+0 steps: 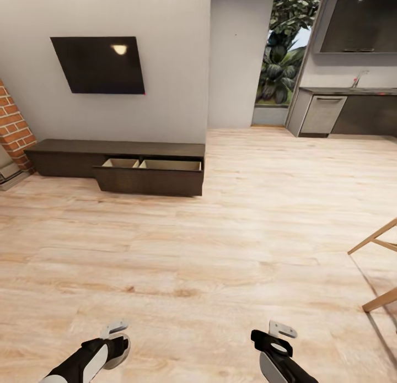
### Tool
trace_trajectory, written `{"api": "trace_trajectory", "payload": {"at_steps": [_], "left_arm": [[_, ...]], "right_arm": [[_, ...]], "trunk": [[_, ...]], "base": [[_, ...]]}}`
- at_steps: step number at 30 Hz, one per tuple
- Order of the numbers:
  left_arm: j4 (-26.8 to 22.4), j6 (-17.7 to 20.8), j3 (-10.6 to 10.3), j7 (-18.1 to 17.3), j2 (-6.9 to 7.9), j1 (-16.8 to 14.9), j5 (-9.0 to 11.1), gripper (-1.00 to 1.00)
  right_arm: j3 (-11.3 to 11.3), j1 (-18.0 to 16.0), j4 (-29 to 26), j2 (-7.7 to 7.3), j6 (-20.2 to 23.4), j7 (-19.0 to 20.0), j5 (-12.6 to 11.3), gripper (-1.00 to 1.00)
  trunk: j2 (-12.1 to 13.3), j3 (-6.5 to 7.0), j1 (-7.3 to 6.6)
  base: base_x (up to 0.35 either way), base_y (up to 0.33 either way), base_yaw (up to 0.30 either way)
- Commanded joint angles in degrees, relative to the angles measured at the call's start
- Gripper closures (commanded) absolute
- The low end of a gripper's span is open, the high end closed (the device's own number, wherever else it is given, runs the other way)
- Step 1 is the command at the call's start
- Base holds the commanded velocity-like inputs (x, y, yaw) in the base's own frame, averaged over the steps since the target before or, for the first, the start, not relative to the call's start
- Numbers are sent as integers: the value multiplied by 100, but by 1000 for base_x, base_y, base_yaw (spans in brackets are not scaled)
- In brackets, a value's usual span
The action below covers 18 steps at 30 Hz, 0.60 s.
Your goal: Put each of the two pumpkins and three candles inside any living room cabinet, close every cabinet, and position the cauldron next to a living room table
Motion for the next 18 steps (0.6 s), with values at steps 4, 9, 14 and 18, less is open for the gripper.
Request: {"api": "trace_trajectory", "payload": {"at_steps": [4,9,14,18], "left_arm": [[-2,27,-47,41,6,0,58,100],[21,26,-51,41,6,0,58,100],[25,27,-54,41,6,1,58,100],[26,26,-53,41,6,2,58,100]], "right_arm": [[48,-4,-13,-9,33,-49,-23,-100],[48,-4,-13,-9,33,-49,-23,-100],[48,-2,-13,-9,33,-49,-23,-100],[48,-4,-13,-8,33,-49,-23,-100]], "trunk": [[-2,31,3],[-2,76,3],[-2,120,3],[-2,153,3]], "base": [[321,-90,0],[321,-91,0],[321,-92,0],[321,-93,0]]}}
